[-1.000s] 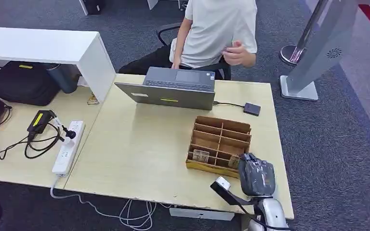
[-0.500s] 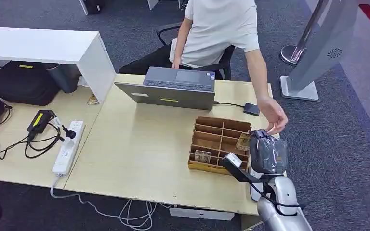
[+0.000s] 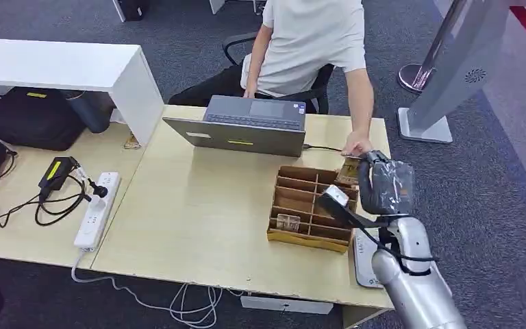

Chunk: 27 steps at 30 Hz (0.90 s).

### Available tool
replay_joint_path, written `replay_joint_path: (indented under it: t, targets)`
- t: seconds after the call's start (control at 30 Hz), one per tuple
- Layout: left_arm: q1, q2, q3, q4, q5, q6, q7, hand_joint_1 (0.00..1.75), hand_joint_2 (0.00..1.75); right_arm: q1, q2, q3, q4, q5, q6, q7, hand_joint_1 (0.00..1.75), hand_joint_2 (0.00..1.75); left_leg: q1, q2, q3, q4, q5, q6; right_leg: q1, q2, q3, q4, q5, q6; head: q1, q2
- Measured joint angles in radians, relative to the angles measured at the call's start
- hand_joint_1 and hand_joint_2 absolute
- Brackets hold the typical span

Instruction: Pass the card to the sensor for recognition and then transmit it.

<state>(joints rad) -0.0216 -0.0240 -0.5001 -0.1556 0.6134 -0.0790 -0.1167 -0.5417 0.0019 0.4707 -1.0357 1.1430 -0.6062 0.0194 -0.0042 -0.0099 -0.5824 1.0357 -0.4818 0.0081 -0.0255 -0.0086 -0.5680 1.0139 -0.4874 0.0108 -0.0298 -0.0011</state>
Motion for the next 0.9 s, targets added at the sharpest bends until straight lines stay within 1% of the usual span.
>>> replay_joint_path:
  t: [0.13,0.23,0.37,0.5,0.53,0.73,0.9]
  targets:
    - [-0.003,0.005,-0.019,0.000,-0.016,-0.007,0.002,0.00,1.75,-0.117,0.000,0.001,0.080,0.071,-0.040,0.044,1.75,1.75,0.000,0.000,0.000,0.000,0.000,0.000,0.000,0.000,0.000,0.000,0.001,-0.001,0.000,0.000]
    - [-0.006,0.006,-0.034,0.000,-0.023,-0.009,0.003,0.00,1.75,-0.188,0.000,-0.002,0.149,0.086,-0.072,0.052,1.75,1.75,0.000,0.000,0.000,0.000,0.000,0.000,0.000,0.000,0.000,0.000,0.001,-0.001,0.000,0.000]
    - [-0.007,0.008,-0.042,0.000,-0.022,-0.012,0.004,0.00,1.75,-0.242,0.004,-0.013,0.214,0.083,-0.087,0.046,1.75,1.75,0.000,0.000,0.000,0.001,0.000,0.000,0.000,0.000,0.000,0.000,0.001,-0.001,0.000,0.000]
    - [-0.008,0.008,-0.046,0.000,-0.021,-0.016,0.005,0.00,1.75,-0.260,0.009,-0.029,0.249,0.078,-0.091,0.038,1.75,1.75,0.000,-0.001,0.000,0.001,0.000,0.000,0.000,0.000,0.000,0.000,0.001,-0.001,0.000,0.000]
    - [-0.009,0.008,-0.048,0.000,-0.021,-0.017,0.005,0.00,1.75,-0.262,0.011,-0.032,0.259,0.077,-0.091,0.035,0.00,1.75,0.000,-0.001,0.000,0.001,0.000,0.000,0.000,0.000,0.000,0.000,0.001,-0.001,0.000,0.000]
    - [-0.010,0.013,-0.057,0.001,-0.023,-0.037,-0.020,0.00,1.75,-0.261,0.016,-0.056,0.294,0.072,-0.091,0.012,0.00,1.75,0.000,-0.001,0.000,0.001,0.000,0.000,0.000,0.000,0.000,0.000,0.001,-0.001,0.000,0.000]
    - [-0.010,0.014,-0.059,0.002,-0.014,-0.040,-0.019,0.00,1.75,-0.261,0.017,-0.066,0.314,0.074,-0.091,0.008,0.00,1.75,0.000,-0.001,0.000,0.001,0.000,0.000,0.000,0.000,0.000,0.000,0.001,-0.001,0.000,0.000]
